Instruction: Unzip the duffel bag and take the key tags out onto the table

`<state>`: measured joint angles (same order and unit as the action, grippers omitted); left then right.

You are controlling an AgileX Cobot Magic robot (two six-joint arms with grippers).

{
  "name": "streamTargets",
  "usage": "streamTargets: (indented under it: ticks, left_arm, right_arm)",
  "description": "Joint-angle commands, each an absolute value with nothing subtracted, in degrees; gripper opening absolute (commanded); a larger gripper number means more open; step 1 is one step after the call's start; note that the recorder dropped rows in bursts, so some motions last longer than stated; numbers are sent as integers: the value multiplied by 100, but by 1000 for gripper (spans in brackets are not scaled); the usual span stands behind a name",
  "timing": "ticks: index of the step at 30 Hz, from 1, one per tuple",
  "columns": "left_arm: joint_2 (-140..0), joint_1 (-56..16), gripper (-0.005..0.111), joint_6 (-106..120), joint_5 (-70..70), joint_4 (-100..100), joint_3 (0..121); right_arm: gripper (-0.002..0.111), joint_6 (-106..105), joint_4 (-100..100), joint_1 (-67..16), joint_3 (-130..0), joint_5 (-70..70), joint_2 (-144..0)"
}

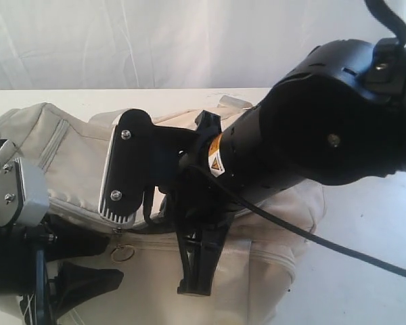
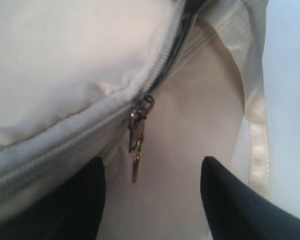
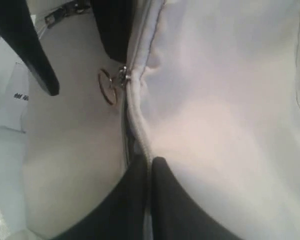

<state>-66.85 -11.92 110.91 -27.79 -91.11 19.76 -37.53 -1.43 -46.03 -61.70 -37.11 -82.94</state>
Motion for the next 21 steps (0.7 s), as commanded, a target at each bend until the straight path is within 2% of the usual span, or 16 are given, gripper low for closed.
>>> streamTargets:
  ticks: [1,14,21]
  left_arm:
    - [-6864,-1225,61,12002,-2854,-9995,1947]
    - [-7405,-1225,56,12108,-3311,-9995,1947]
    - [-7440,-1225,34,12028,-3306,-9995,2014]
  right_arm:
    - [0,-3722,-147,-4620,-6223,-3679,-8242]
    - [0,-3722,-147,-4620,-6223,-3679,-8242]
    - [0,-3722,-147,-4620,-6223,-3679,-8242]
